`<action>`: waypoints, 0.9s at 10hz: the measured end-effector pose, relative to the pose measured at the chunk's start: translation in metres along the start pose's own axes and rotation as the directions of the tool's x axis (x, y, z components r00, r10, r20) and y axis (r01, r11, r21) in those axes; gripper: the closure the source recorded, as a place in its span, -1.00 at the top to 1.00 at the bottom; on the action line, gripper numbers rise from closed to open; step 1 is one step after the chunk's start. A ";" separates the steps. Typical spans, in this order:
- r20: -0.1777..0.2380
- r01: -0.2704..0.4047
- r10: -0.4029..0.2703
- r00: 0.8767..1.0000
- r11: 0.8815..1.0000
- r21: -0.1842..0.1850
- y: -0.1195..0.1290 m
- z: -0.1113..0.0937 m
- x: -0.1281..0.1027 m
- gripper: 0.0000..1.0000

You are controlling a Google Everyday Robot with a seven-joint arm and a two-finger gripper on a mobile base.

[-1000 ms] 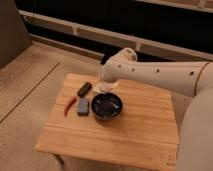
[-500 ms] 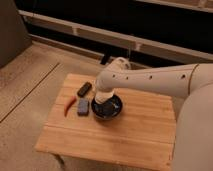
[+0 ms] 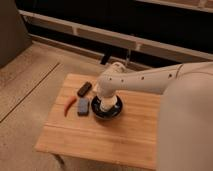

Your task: Place the ceramic cup in the ceramic bowl

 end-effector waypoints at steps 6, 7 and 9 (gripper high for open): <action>-0.029 0.016 -0.014 0.999 0.999 0.049 0.007 0.016 -0.015 -0.58; -0.045 0.020 -0.018 0.999 0.999 0.048 0.009 0.021 -0.012 -0.39; -0.084 0.020 -0.016 0.996 0.998 0.059 0.008 0.035 -0.006 -0.02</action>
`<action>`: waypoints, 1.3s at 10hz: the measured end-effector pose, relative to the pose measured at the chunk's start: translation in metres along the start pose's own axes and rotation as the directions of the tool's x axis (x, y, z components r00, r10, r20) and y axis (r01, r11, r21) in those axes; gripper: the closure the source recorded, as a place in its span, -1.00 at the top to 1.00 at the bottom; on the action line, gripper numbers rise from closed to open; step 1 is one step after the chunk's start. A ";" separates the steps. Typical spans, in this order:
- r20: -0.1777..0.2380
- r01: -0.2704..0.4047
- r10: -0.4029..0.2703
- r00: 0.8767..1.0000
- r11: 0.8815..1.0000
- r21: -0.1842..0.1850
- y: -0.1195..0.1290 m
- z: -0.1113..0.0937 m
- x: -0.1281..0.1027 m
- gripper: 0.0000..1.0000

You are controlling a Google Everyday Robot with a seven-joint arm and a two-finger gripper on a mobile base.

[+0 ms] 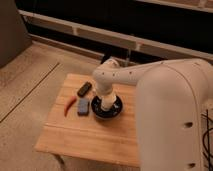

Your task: Place the ceramic cup in the ceramic bowl

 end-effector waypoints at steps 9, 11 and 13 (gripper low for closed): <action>-0.020 0.014 -0.013 1.000 0.999 0.033 0.002 0.012 -0.012 0.26; -0.008 0.012 -0.011 1.000 1.000 0.026 0.004 0.007 -0.015 0.26; 0.044 0.014 -0.015 0.999 1.000 0.017 0.006 -0.013 -0.029 0.26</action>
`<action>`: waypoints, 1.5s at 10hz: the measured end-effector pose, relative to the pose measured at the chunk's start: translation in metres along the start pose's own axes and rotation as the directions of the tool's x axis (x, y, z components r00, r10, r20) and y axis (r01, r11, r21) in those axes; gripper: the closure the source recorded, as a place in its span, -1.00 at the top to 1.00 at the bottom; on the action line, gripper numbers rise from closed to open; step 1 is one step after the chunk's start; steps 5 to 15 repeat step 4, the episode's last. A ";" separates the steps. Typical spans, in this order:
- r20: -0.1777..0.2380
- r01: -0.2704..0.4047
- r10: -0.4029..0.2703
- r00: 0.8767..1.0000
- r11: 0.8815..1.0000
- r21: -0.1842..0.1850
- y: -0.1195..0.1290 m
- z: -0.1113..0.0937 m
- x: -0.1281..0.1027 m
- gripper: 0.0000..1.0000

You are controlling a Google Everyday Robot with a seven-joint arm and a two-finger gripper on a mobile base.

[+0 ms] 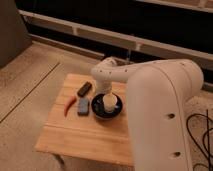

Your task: Place the ceramic cup in the ceramic bowl

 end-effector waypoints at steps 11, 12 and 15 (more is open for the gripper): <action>0.138 0.021 -0.016 0.990 0.999 -0.034 0.007 -0.055 -0.038 0.26; 0.138 0.021 -0.016 0.990 0.999 -0.034 0.007 -0.055 -0.038 0.26; 0.138 0.021 -0.016 0.990 0.999 -0.034 0.007 -0.055 -0.038 0.26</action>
